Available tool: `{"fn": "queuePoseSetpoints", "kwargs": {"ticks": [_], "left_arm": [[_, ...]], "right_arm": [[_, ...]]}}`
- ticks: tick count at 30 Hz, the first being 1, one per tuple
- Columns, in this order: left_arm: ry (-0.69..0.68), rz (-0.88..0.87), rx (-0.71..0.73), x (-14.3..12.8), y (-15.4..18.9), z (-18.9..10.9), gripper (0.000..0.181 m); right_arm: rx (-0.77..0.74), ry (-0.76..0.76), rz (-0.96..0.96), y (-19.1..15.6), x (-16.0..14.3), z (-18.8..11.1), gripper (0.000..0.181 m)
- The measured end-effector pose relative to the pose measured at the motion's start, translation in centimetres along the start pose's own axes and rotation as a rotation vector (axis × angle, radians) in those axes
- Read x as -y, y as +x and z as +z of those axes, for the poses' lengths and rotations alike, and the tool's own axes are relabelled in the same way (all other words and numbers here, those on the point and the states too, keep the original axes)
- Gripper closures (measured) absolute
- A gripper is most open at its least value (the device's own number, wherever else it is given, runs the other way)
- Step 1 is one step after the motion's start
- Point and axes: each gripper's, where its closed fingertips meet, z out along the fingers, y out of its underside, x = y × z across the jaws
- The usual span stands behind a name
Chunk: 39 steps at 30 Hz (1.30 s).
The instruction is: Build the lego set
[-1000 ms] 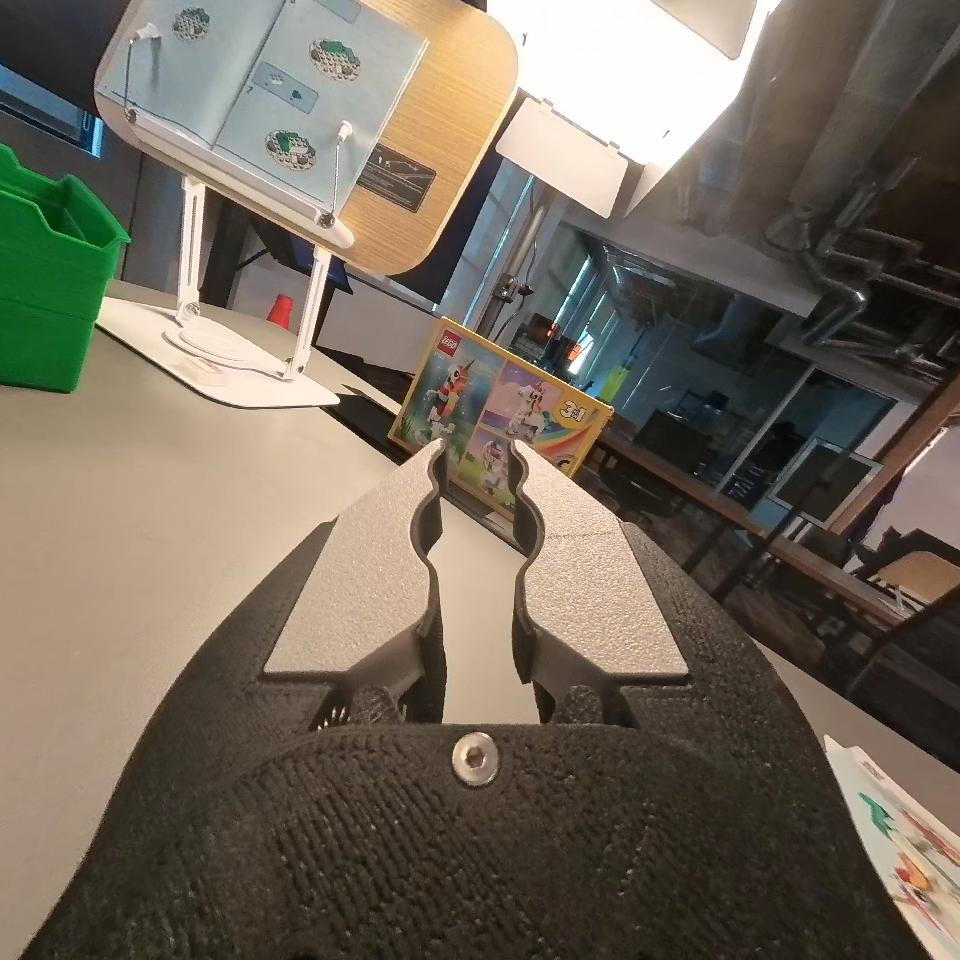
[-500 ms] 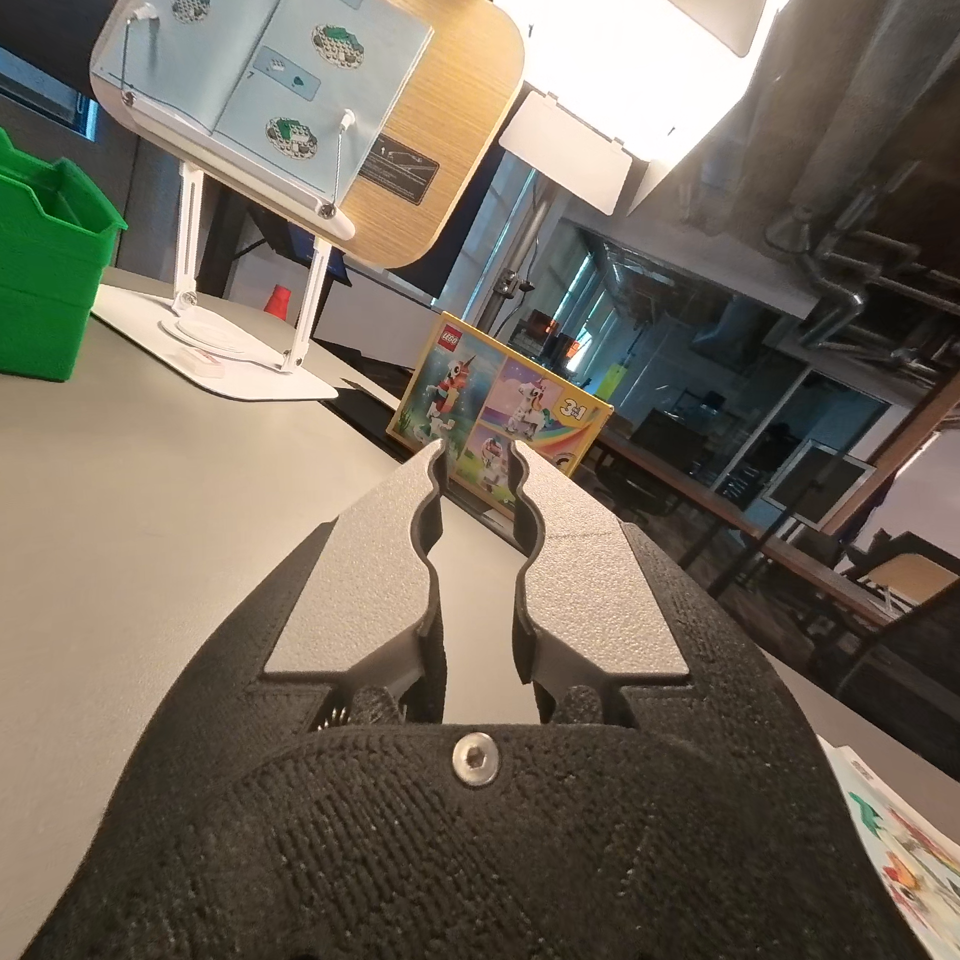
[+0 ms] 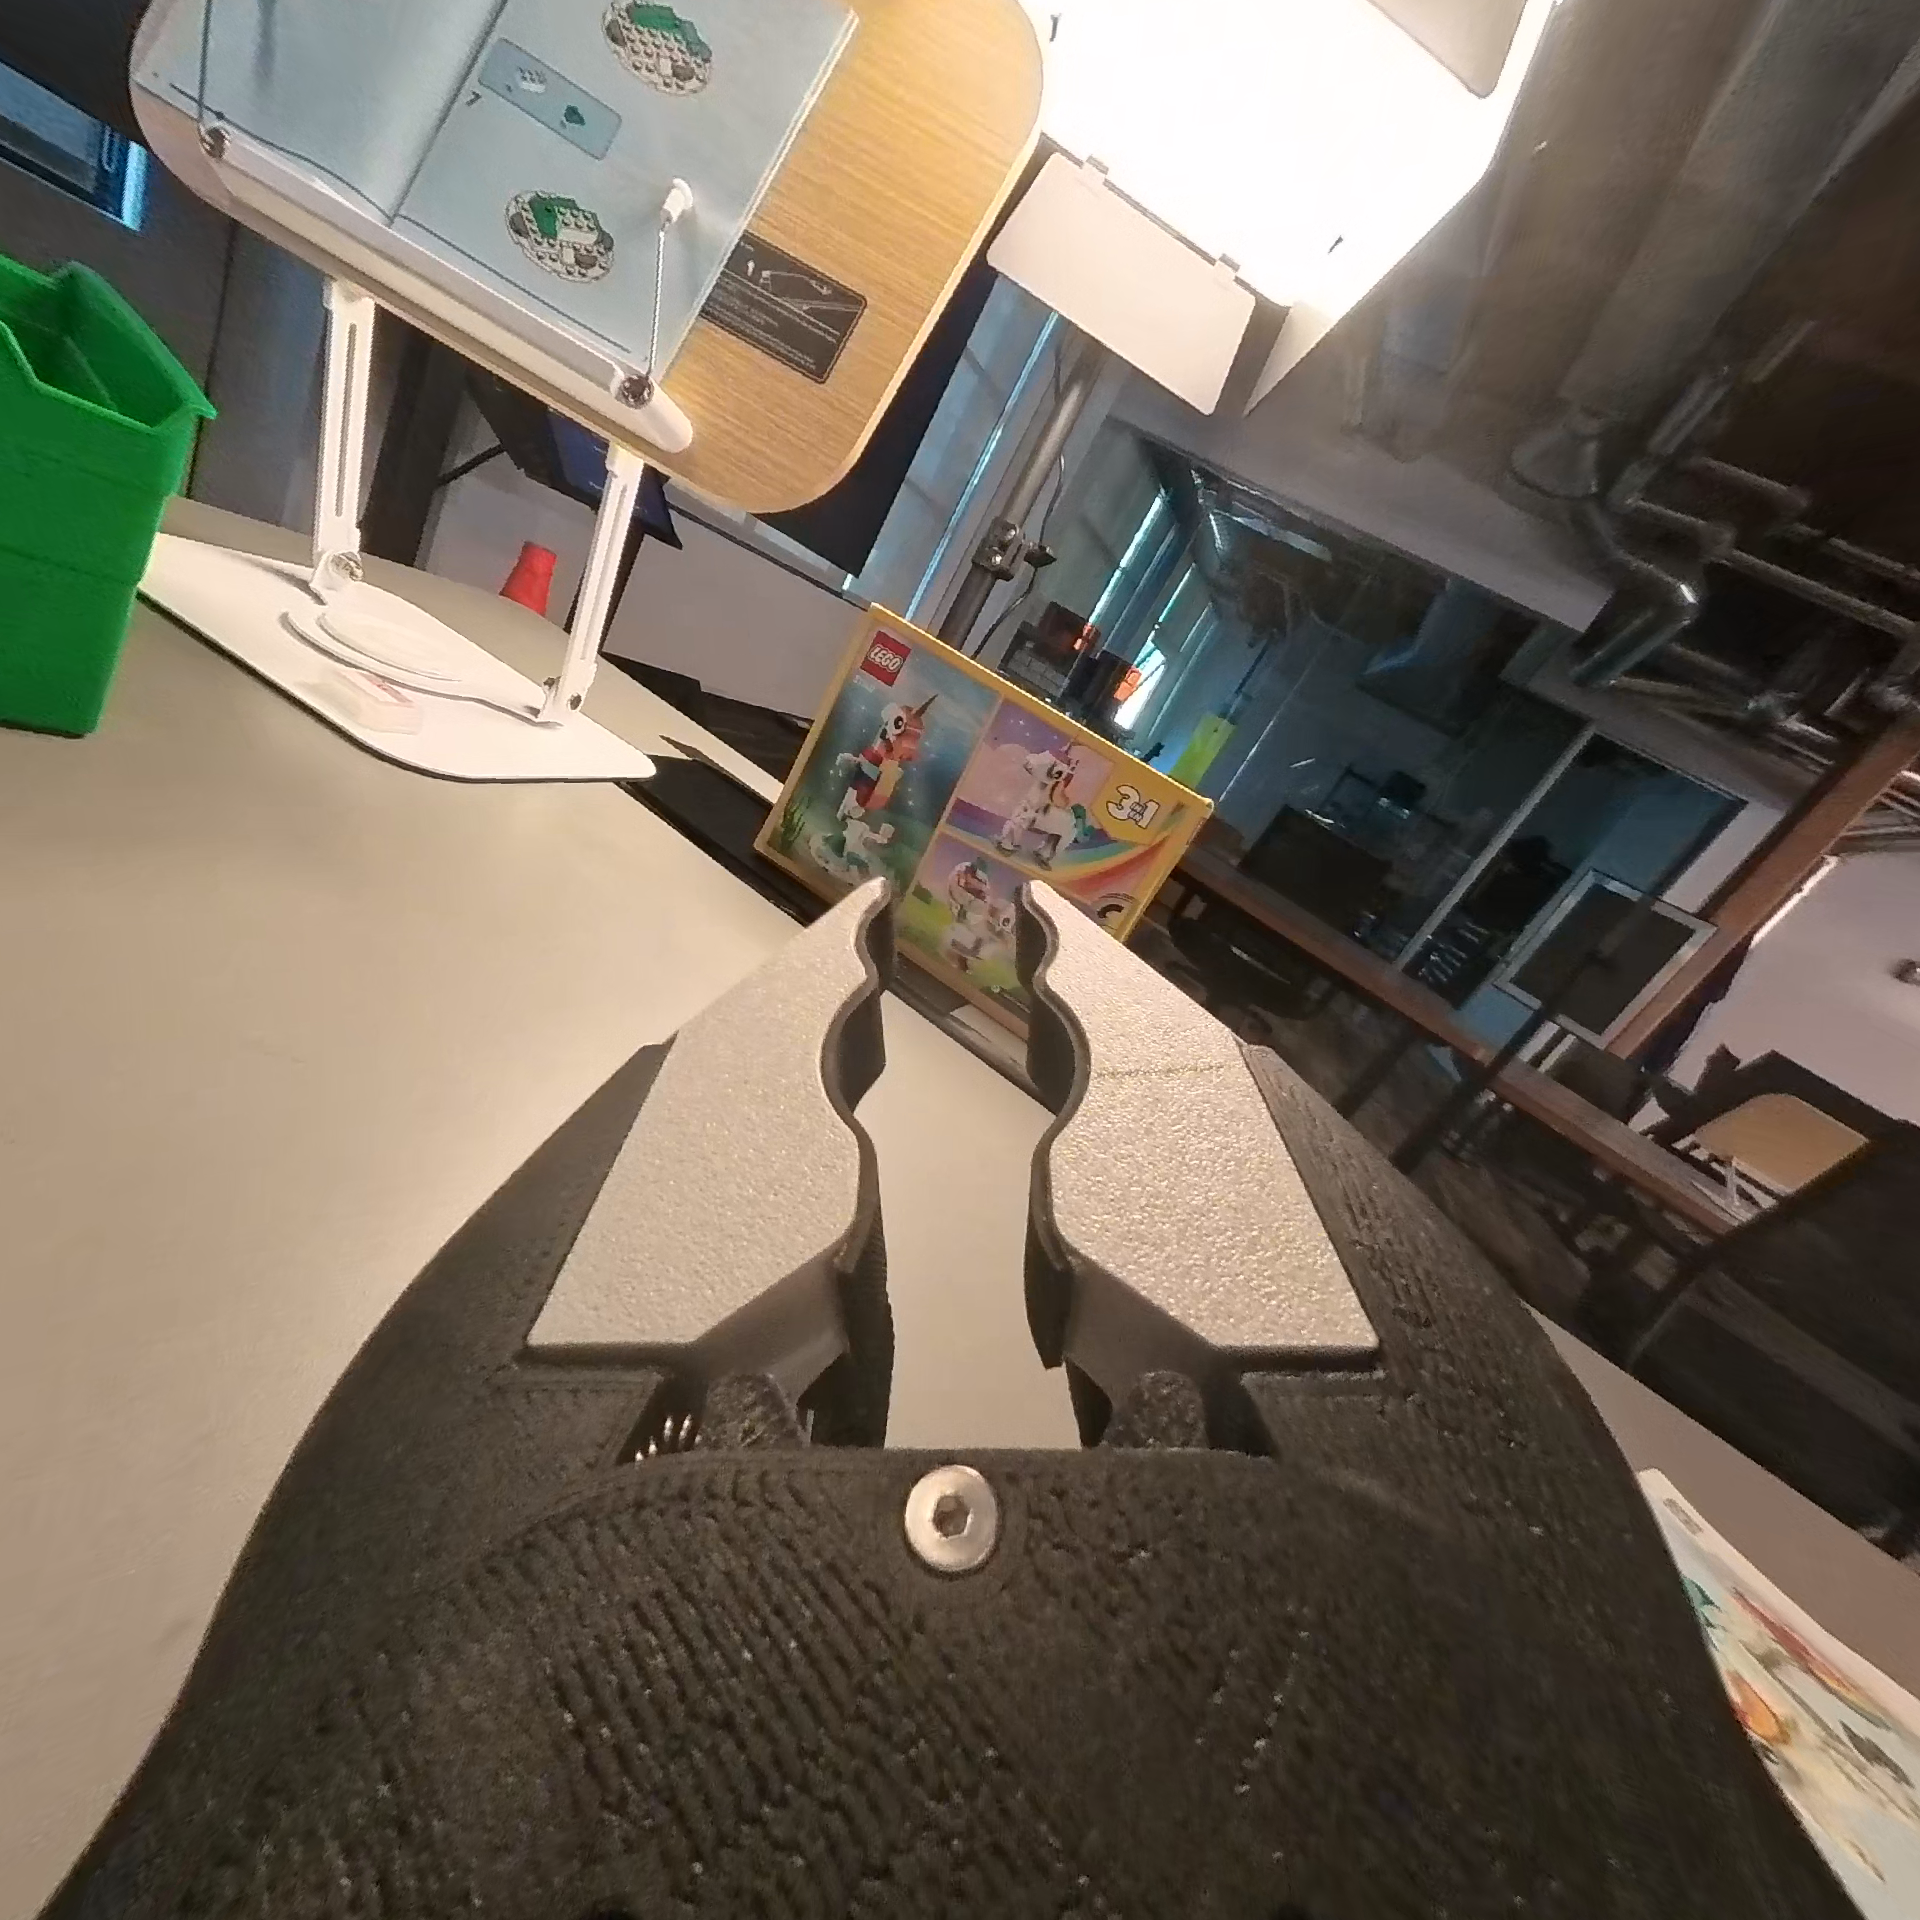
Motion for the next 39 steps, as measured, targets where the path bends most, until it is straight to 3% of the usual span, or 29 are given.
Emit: {"fn": "queuePoseSetpoints", "kwargs": {"ticks": [39], "left_arm": [[-0.054,0.001,-0.098,-1.6,2.2,2.5,0.177]], "right_arm": [[0.029,-0.026,-0.062,-0.9,-0.3,0.3,0.161]]}}
